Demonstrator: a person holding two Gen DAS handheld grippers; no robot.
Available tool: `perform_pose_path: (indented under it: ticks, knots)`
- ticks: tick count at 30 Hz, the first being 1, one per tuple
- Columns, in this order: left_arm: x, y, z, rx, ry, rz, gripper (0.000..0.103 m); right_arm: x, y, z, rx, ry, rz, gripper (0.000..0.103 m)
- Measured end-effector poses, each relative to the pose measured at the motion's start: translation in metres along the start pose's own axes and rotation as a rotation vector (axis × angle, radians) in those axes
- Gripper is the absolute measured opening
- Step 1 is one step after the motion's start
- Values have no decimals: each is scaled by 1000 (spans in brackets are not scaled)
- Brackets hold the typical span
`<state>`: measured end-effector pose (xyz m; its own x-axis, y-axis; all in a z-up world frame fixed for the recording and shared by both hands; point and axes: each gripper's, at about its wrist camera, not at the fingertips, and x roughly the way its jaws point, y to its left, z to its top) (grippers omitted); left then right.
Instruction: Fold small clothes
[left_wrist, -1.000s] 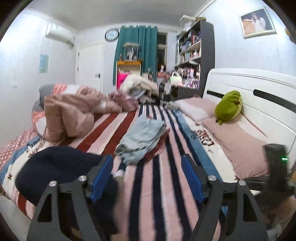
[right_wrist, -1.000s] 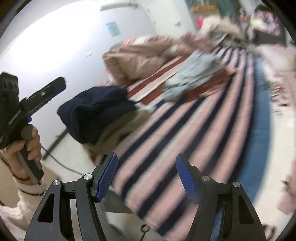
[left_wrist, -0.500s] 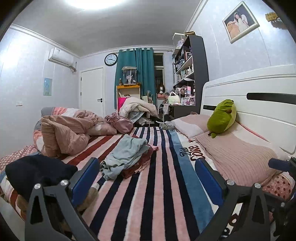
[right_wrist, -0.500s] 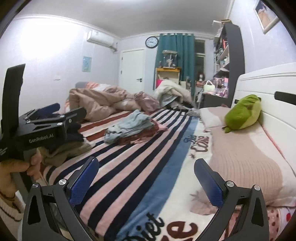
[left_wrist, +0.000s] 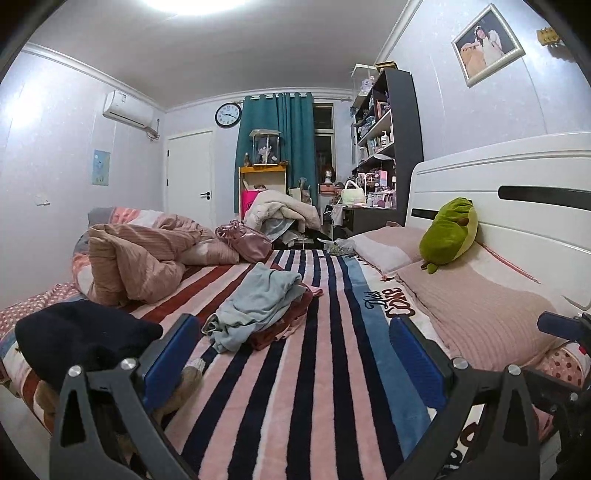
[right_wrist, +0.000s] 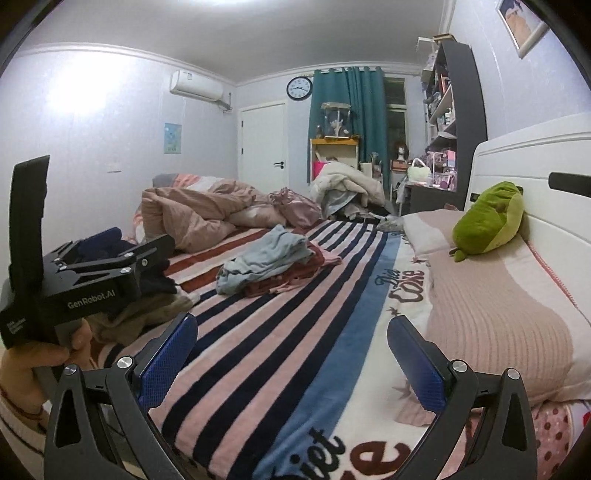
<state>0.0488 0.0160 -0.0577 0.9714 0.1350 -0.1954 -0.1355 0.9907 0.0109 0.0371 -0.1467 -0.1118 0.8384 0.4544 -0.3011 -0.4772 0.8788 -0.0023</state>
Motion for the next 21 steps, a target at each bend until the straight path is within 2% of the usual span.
perform_pose_path:
  ticks: [8,21]
  knots:
    - [0,1,-2,4,1,12,102,-1,5,3,3,2,27,103]
    - [1,0,-3,6,3,20,102,-4,1,6,22,-2,21,103]
